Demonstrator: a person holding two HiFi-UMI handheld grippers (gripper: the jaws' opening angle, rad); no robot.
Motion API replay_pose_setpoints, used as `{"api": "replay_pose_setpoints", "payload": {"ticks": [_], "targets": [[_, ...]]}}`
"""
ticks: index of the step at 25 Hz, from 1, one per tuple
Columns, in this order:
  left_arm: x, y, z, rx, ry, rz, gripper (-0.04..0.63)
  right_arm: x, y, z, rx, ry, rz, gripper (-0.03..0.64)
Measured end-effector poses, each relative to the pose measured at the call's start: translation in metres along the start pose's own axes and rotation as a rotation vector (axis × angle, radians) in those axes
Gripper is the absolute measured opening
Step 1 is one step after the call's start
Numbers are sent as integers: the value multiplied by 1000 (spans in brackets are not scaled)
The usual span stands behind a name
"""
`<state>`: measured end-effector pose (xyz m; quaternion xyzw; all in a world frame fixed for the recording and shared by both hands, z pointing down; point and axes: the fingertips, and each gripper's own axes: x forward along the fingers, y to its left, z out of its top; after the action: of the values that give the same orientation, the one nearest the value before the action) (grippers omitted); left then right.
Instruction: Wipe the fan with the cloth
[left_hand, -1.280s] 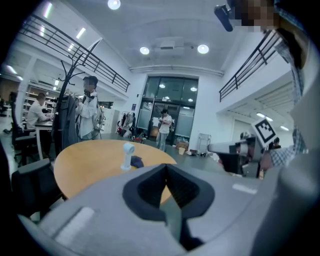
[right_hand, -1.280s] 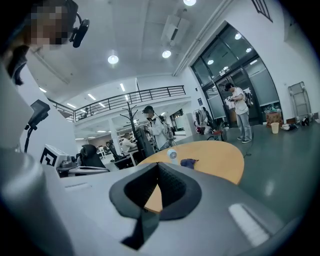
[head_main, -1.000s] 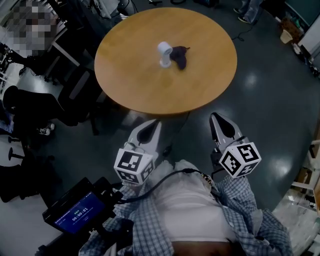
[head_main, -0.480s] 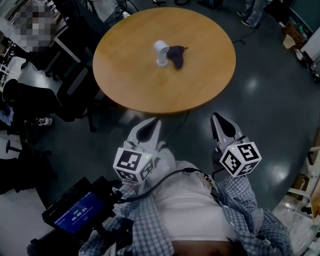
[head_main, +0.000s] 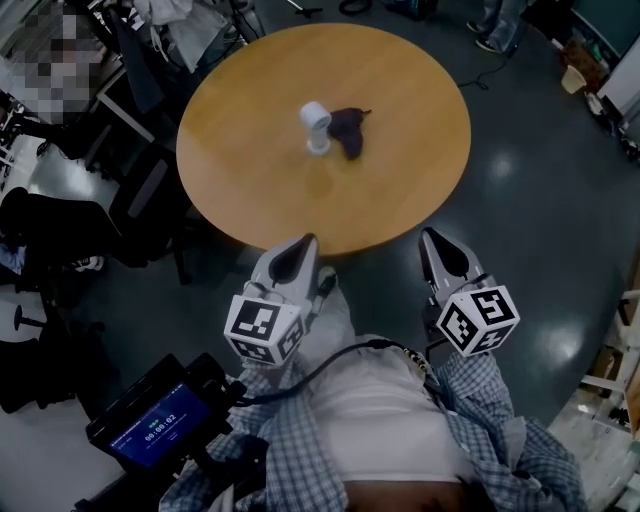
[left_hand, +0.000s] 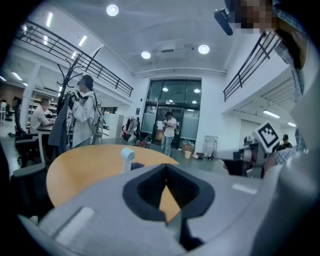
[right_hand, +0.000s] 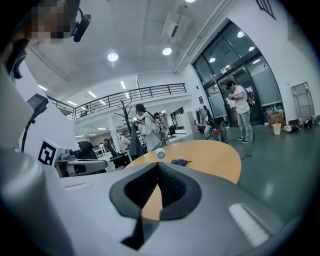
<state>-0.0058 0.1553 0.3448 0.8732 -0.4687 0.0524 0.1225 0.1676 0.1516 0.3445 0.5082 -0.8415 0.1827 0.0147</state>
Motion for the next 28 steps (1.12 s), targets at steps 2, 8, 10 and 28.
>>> {"api": "replay_pose_setpoints", "payload": {"ticks": [2,8,10,28], "targets": [[21,24,2,-1,8,-1,-2,28,-5,5,3,3,2,3],[69,80,18,8,16,-29,-2,100,-13,36,3,-18,16,3],[82,94,21,17,14,-57,0,121,-14,41,3,-17,15,3],[185,187,-58,214,229,-166,144,254,-43,5,29,203,-4,3]]}}
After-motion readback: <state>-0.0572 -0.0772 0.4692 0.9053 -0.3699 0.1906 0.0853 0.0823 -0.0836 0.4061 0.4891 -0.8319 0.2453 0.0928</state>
